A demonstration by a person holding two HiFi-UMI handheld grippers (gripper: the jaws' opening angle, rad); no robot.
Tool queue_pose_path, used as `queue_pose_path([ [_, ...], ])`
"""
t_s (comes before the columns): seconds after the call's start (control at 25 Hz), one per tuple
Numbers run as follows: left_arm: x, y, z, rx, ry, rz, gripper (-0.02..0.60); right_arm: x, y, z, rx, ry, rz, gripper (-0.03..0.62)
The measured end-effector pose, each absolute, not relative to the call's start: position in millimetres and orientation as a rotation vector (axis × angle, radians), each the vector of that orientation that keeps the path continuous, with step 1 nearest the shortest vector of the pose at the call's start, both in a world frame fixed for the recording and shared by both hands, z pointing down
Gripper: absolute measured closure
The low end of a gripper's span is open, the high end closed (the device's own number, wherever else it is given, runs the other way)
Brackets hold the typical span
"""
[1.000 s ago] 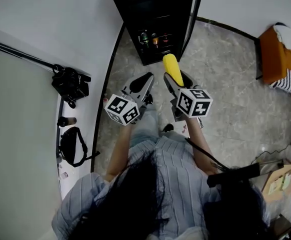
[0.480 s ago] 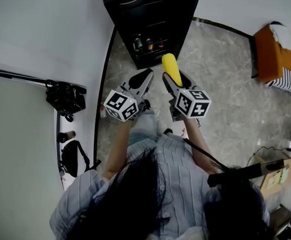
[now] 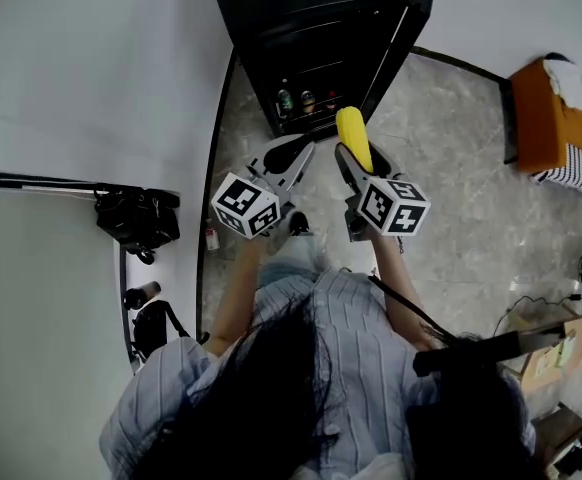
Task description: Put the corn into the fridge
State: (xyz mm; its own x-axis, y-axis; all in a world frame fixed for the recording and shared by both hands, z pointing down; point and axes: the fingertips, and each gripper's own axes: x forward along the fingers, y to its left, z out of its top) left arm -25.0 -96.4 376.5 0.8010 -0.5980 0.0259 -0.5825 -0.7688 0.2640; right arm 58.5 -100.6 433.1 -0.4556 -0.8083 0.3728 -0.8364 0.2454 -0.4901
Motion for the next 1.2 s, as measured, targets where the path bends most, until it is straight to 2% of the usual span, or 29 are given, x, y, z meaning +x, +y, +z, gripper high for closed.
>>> queue_pose_path([
  [0.4, -52.9, -132.2, 401.8, 2.693, -0.82, -0.088, 0.563, 47.8, -135.9, 451.2, 1.735, -2.364, 1.057, 0.341],
  [1.2, -39.8, -177.8, 450.1, 2.662, -0.868, -0.017, 0.563, 75.4, -184.3, 506.6, 1.653, -2.329, 1.053, 0.341],
])
